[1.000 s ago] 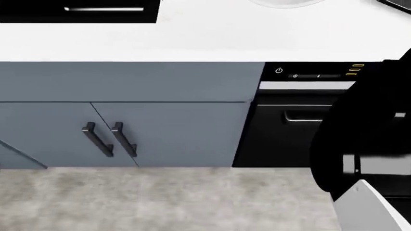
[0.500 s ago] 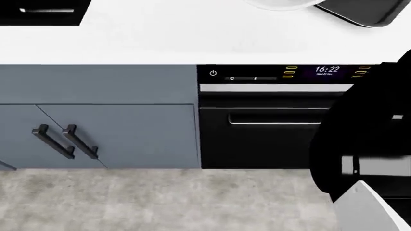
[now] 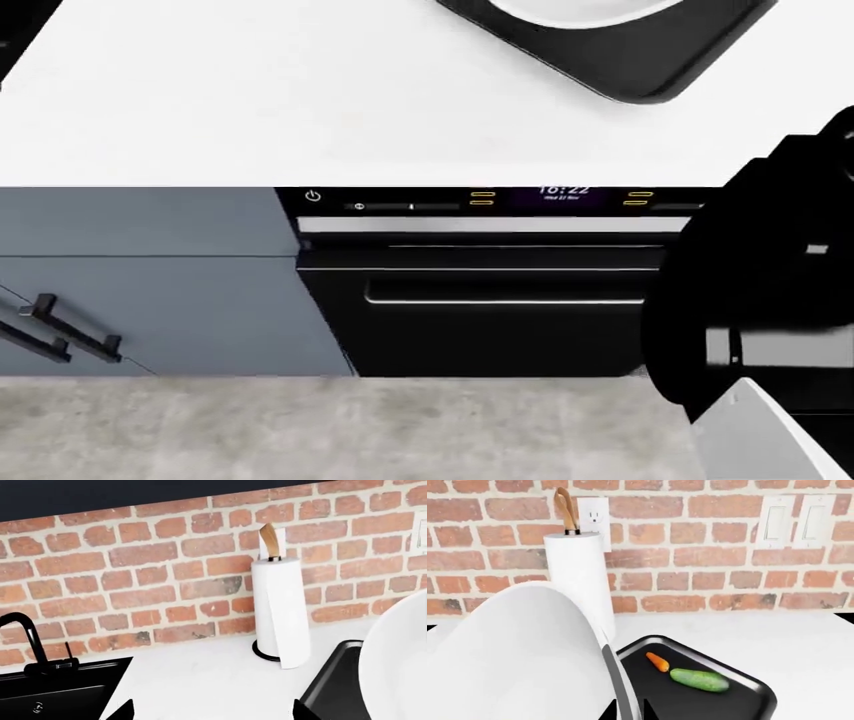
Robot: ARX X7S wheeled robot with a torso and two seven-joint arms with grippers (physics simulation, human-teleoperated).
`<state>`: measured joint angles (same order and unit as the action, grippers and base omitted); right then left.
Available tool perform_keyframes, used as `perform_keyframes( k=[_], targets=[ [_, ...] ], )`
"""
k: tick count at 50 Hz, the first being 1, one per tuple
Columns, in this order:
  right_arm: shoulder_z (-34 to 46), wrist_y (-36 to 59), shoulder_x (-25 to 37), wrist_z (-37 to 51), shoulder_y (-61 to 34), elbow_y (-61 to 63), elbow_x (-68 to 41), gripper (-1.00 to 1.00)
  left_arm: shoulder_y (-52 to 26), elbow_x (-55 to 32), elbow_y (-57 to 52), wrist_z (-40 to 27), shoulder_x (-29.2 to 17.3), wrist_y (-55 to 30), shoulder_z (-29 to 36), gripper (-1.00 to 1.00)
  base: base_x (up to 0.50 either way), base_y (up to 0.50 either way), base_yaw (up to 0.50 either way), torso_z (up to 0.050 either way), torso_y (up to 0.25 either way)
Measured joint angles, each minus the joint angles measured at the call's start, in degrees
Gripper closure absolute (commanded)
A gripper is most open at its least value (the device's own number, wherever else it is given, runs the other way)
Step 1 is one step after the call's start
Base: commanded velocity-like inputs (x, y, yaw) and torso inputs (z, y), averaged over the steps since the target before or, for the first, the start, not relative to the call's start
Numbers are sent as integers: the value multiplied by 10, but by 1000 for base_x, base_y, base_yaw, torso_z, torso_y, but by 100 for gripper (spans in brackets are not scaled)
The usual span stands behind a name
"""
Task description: Place the two vegetables and bowl onto the tray for setting up a vegetable dip station.
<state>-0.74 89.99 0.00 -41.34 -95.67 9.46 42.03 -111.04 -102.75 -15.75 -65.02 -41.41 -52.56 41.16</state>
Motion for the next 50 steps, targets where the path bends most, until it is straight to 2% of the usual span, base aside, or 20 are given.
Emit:
perform_keyframes(
  k=[19, 29, 38, 50],
  targets=[
    [16, 0, 0, -8, 7, 10, 9, 100, 0, 0, 0, 1, -1, 0, 0, -100, 449, 22, 0, 0, 2],
    [26, 0, 0, -21, 7, 9, 24, 100, 0, 0, 0, 0, -1, -1, 1, -100, 18, 0, 0, 0, 1],
    [38, 0, 0, -33, 9, 15, 40, 100, 0, 1, 0, 0, -1, 0, 1, -100, 403, -1, 0, 0, 0],
    [48, -1, 2, -39, 14, 14, 53, 100, 0, 1, -1, 1, 0, 0, 2, -100, -3, -114, 0, 0, 1]
  ],
)
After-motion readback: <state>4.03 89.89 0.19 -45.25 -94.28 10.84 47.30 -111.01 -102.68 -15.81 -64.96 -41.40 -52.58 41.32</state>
